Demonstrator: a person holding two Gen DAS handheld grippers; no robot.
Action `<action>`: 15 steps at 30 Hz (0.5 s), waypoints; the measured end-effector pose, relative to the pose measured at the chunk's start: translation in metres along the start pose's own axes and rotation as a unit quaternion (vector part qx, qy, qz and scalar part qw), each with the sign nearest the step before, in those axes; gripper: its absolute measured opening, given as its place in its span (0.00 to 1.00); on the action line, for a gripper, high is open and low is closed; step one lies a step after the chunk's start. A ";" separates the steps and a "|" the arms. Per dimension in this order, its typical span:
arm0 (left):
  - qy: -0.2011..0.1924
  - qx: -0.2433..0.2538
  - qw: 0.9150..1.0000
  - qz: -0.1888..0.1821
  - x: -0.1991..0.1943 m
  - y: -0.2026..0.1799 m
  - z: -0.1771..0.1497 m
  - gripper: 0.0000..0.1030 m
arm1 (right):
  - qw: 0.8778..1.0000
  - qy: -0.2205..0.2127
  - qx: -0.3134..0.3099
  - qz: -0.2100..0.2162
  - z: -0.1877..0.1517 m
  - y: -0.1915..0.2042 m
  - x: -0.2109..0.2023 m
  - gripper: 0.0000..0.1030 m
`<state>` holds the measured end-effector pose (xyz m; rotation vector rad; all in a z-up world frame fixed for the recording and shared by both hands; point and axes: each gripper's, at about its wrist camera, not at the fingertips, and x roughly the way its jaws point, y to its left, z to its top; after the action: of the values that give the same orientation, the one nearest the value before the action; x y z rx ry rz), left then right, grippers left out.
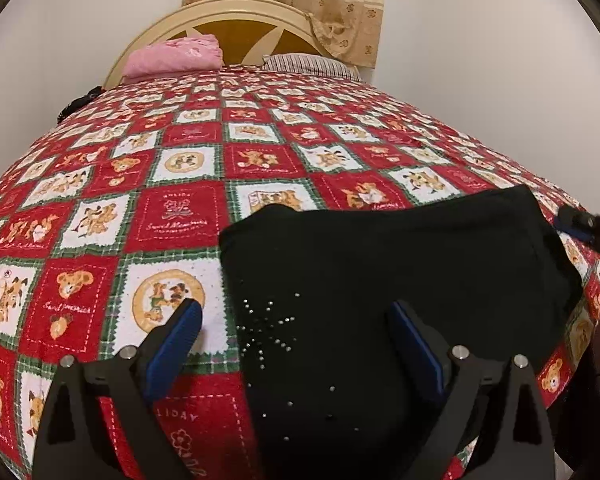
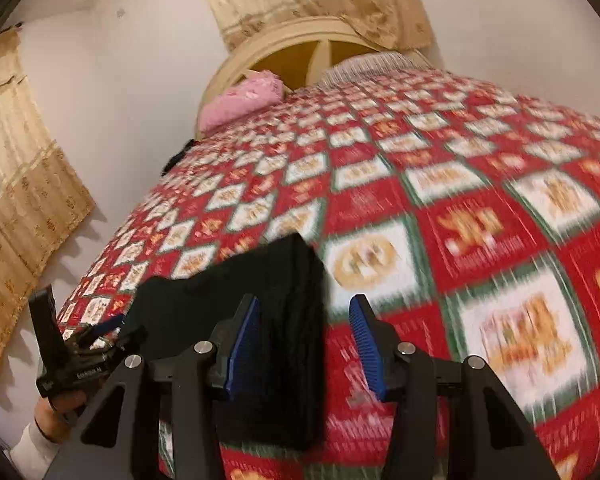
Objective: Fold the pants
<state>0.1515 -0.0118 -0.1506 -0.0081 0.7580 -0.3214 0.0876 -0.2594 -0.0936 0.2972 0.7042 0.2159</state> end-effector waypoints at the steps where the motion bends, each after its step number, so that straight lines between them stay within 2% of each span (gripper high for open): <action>1: 0.000 0.001 1.000 0.002 0.000 0.000 0.000 0.94 | 1.000 0.001 -0.011 0.000 0.004 0.005 0.006 0.48; 4: 0.002 0.004 1.000 0.008 0.001 -0.001 0.000 0.98 | 0.999 0.030 -0.016 -0.014 0.011 0.007 0.033 0.48; 6: 0.008 0.002 1.000 0.005 0.004 0.000 0.001 0.99 | 0.997 0.048 -0.023 -0.051 0.011 0.001 0.051 0.48; 8: 0.017 -0.001 1.000 0.000 0.007 0.001 0.001 0.99 | 0.997 0.055 -0.009 -0.047 0.009 -0.009 0.056 0.48; 12: 0.023 -0.008 1.000 -0.003 0.008 0.003 0.001 1.00 | 0.998 0.045 0.001 -0.044 0.005 -0.015 0.043 0.48; 15: 0.025 -0.011 1.000 -0.004 0.009 0.004 0.001 1.00 | 0.998 0.005 -0.022 -0.058 0.000 -0.003 0.017 0.50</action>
<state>0.1592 -0.0107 -0.1568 -0.0231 0.8107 -0.3218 0.1005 -0.2573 -0.1047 0.2132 0.7230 0.1224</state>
